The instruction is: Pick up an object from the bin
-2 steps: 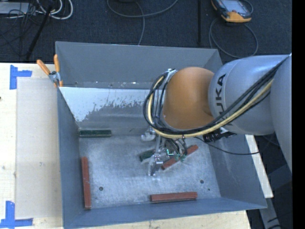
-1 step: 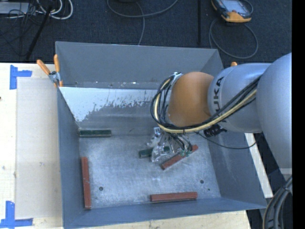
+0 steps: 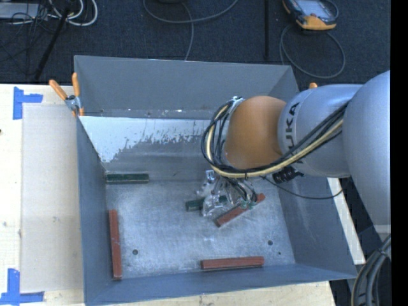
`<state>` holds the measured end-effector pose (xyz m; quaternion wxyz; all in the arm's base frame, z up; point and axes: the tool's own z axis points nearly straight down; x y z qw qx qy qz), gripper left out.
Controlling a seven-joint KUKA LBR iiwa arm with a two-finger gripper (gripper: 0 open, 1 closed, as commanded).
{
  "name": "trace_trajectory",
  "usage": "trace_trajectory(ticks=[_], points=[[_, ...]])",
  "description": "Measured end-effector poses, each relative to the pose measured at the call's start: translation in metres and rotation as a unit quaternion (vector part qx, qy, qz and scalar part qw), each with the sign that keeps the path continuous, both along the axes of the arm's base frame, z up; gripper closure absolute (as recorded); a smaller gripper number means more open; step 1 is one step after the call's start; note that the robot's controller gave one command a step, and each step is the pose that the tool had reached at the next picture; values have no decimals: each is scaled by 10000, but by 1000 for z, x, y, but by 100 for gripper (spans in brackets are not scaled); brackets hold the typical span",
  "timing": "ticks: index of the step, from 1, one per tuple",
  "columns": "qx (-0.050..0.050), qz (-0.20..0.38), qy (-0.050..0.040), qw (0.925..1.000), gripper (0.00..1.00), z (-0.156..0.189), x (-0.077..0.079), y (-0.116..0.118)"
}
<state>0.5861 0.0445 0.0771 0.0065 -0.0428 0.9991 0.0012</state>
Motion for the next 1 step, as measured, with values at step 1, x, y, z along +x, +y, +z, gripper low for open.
trace_trajectory(ticks=[1], points=[[-11, -35, 40, 10000, 100, 147, 37, 9]])
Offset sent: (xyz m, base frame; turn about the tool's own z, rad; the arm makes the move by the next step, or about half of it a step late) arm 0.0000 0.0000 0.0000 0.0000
